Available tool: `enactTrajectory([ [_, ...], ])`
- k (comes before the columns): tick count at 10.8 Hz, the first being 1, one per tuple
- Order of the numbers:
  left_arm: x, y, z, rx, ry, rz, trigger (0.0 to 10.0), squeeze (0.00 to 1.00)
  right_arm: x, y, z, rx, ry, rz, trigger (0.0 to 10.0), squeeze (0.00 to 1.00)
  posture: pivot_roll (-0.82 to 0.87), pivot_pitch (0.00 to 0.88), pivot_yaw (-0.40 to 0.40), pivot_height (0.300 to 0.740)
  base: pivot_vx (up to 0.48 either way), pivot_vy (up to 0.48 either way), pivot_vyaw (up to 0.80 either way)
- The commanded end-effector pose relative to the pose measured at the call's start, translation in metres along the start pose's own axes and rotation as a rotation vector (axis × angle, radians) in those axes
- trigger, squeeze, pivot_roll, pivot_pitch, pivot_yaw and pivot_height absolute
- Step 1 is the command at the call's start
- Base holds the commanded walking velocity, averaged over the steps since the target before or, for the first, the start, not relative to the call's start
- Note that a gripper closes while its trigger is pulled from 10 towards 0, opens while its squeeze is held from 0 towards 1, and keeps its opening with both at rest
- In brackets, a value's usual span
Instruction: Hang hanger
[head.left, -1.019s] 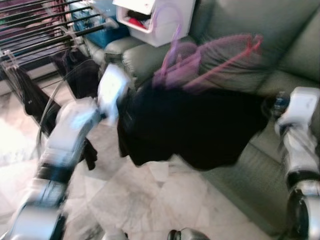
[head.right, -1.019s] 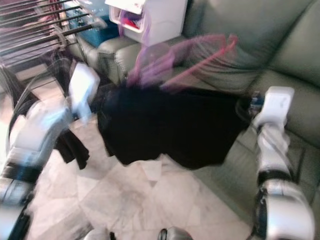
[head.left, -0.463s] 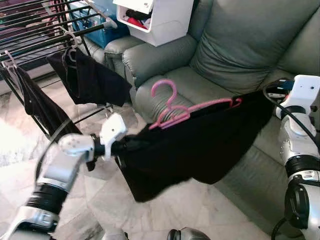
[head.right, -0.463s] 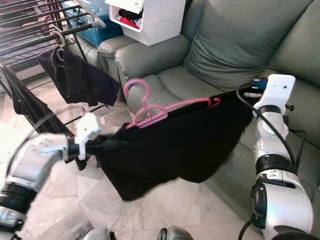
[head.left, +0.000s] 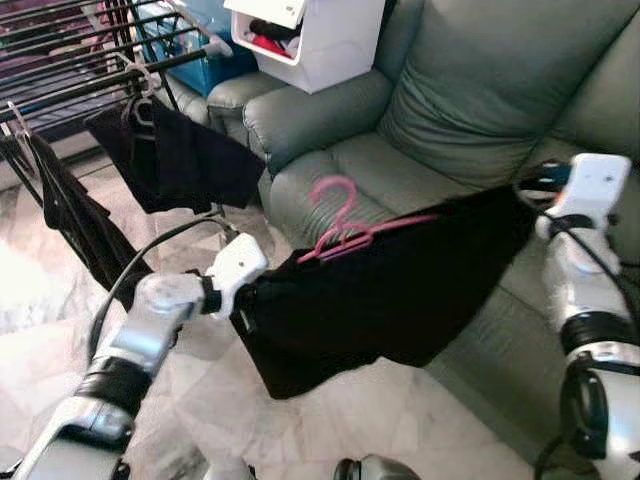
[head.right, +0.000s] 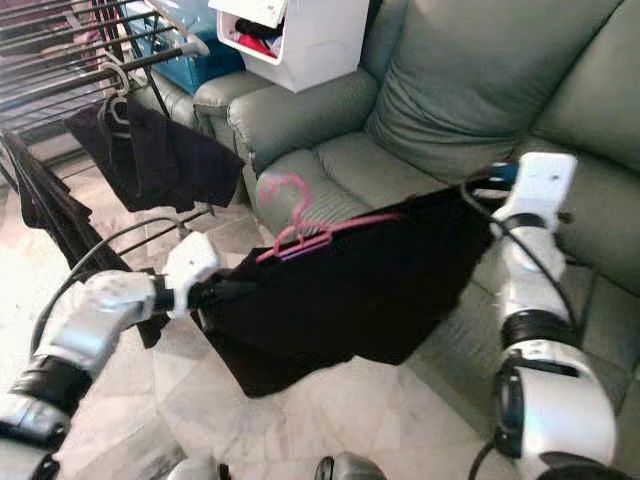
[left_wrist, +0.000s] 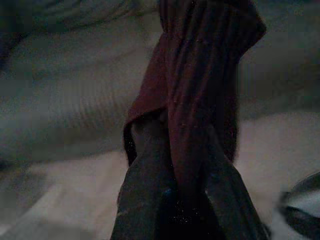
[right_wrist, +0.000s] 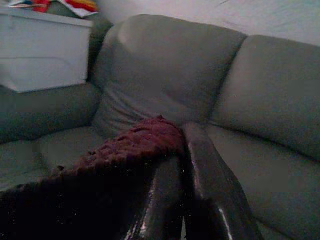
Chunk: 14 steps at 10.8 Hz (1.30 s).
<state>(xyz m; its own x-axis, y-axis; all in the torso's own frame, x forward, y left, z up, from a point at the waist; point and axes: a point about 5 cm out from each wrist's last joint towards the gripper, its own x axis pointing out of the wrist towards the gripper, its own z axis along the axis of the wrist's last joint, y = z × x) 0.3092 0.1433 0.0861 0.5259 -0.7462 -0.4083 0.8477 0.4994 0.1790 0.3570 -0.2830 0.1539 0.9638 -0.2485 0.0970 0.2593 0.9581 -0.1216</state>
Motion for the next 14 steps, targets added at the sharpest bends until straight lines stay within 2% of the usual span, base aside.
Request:
enactTrajectory([
  [1,0.002,0.005,-0.011,0.002,0.083,0.099,0.0,0.0,0.005,-0.001,0.016,0.021,-0.062,-0.014,0.0,0.0,-0.09,0.0,-0.04,0.74,0.0,0.0,0.0],
  [2,0.01,0.002,-0.008,-0.012,0.076,0.121,0.0,0.0,0.005,0.007,0.016,0.029,-0.069,0.016,0.0,0.0,-0.09,0.0,-0.041,0.74,0.0,0.0,0.0],
  [3,0.024,-0.008,-0.002,-0.071,0.037,0.125,0.0,0.0,0.006,0.019,0.017,0.037,-0.075,0.052,0.0,0.0,-0.09,0.0,-0.041,0.74,0.0,0.0,0.0],
  [4,0.038,-0.011,0.004,-0.13,0.011,0.195,0.0,0.0,0.006,0.033,0.018,0.058,-0.08,0.085,0.0,0.0,-0.08,0.0,-0.044,0.74,0.0,0.0,0.0],
  [5,0.044,-0.01,0.008,-0.162,0.008,0.252,0.0,0.0,0.006,0.043,0.02,0.081,-0.093,0.115,0.0,0.0,-0.08,0.0,-0.045,0.74,0.0,0.0,0.0],
  [6,0.05,-0.013,0.012,-0.18,-0.002,0.257,0.0,0.0,0.005,0.053,0.021,0.095,-0.103,0.154,0.0,0.0,-0.08,0.0,-0.045,0.74,0.0,0.0,0.0],
  [7,0.056,-0.009,0.017,-0.23,-0.01,0.327,0.0,0.0,0.001,0.073,0.023,0.141,-0.113,0.244,0.0,0.0,-0.08,0.0,-0.043,0.74,0.0,0.0,0.0],
  [8,0.056,0.0,0.02,-0.282,-0.023,0.406,0.0,0.0,-0.004,0.088,0.023,0.176,-0.125,0.348,0.0,0.0,-0.08,0.0,-0.043,0.74,0.0,0.0,0.0],
  [9,0.054,0.01,0.022,-0.313,-0.031,0.493,0.0,0.0,-0.017,0.11,0.022,0.196,-0.136,0.53,0.0,0.0,-0.08,0.0,-0.041,0.74,0.0,0.0,0.0],
  [10,0.052,0.017,0.022,-0.379,-0.045,0.569,0.0,0.0,-0.03,0.125,0.017,0.178,-0.136,0.66,0.0,0.0,-0.09,0.0,-0.039,0.74,0.0,0.0,0.0],
  [11,0.047,0.026,0.022,-0.397,-0.046,0.655,0.0,0.0,-0.047,0.14,0.01,0.142,-0.12,0.807,0.0,0.0,-0.09,0.0,-0.04,0.74,0.0,0.0,0.0],
  [12,0.041,0.034,0.02,-0.436,-0.052,0.729,0.0,0.0,-0.062,0.15,0.0,0.101,-0.081,0.926,0.0,0.0,-0.09,0.0,-0.04,0.74,0.0,0.0,0.0],
  [13,0.038,0.038,0.018,-0.464,-0.053,0.762,0.0,0.0,-0.07,0.153,-0.006,0.071,-0.057,0.981,0.0,0.0,-0.09,0.0,-0.04,0.74,0.0,0.0,0.0],
  [14,0.032,0.045,0.018,-0.488,-0.066,0.811,0.0,0.0,-0.096,0.158,-0.024,0.016,0.028,1.17,0.0,0.0,-0.09,0.0,-0.04,0.74,0.0,0.0,0.0],
])
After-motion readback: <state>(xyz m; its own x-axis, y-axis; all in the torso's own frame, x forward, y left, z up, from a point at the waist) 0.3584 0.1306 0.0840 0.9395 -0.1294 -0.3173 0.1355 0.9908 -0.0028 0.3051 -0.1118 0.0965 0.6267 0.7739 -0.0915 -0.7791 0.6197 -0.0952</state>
